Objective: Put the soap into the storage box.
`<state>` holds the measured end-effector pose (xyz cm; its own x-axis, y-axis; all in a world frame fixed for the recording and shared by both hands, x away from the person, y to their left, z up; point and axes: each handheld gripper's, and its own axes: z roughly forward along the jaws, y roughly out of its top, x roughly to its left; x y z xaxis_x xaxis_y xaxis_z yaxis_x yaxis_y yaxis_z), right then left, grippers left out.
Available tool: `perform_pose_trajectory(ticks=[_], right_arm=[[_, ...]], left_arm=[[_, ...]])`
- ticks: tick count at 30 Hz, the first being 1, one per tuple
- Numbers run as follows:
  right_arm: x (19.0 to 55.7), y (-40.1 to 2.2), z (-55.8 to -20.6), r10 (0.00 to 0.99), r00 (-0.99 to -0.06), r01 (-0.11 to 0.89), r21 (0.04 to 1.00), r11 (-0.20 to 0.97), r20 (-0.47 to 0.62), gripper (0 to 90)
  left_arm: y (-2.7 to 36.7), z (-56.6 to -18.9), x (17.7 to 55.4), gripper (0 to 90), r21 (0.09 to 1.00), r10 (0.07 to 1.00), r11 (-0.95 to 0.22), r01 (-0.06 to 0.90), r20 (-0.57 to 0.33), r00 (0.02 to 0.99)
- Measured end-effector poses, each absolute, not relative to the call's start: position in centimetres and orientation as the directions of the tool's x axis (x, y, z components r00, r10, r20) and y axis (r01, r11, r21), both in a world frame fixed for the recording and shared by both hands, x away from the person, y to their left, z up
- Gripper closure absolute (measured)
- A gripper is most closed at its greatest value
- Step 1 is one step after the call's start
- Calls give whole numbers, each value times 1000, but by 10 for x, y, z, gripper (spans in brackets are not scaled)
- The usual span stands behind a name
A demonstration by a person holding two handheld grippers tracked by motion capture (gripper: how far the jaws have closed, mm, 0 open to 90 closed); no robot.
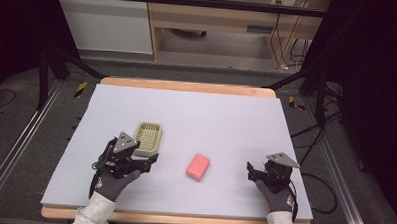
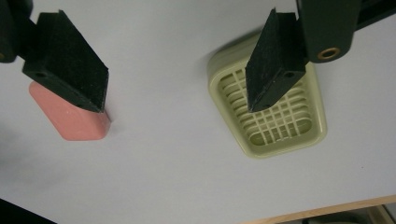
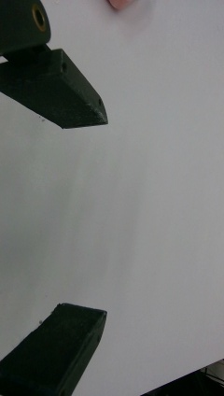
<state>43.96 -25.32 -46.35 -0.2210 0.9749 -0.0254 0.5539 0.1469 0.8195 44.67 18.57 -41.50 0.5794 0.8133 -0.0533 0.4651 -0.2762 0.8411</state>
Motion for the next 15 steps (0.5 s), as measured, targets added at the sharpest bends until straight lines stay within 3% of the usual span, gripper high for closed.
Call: perform_pose_trajectory(ticks=[15], right_arm=[[440, -254, -462, 977, -209, 555, 819, 145, -31, 64]], left_arm=[[159, -412, 452, 206, 835, 788, -299, 462, -57, 613]])
